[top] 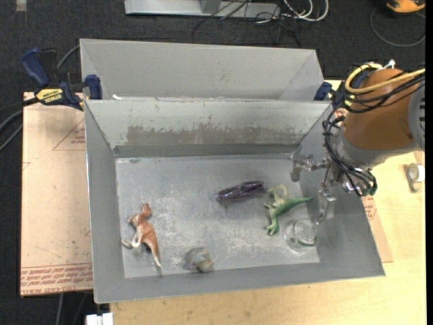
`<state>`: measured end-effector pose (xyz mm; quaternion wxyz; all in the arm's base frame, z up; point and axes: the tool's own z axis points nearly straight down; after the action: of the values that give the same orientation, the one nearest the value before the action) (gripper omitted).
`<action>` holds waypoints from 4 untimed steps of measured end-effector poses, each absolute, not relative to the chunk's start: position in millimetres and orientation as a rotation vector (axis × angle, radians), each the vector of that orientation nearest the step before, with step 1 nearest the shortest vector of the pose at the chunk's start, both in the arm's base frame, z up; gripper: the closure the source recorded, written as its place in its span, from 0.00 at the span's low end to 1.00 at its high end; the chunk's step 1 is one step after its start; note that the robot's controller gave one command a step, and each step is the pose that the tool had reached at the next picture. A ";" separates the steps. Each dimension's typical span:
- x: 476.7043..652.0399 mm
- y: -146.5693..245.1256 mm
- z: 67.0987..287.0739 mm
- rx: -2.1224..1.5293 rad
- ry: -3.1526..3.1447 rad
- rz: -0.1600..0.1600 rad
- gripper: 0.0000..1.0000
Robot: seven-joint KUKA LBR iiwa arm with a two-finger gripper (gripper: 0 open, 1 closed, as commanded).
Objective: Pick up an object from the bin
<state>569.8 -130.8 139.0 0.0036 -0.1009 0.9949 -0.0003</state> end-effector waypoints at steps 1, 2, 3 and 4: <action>592.3 -54.5 99.0 -1.227 2.901 0.020 0.00; 580.3 -117.7 69.7 -0.409 3.104 -0.001 0.00; 623.3 -20.5 70.2 -1.127 2.937 0.022 1.00; 623.0 -21.8 70.0 -1.124 2.939 0.021 1.00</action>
Offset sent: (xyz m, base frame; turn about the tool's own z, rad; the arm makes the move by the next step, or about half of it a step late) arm 0.0100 0.0140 -0.0690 -0.0630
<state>623.0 -21.8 70.0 -0.0024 -0.3572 0.9340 0.0067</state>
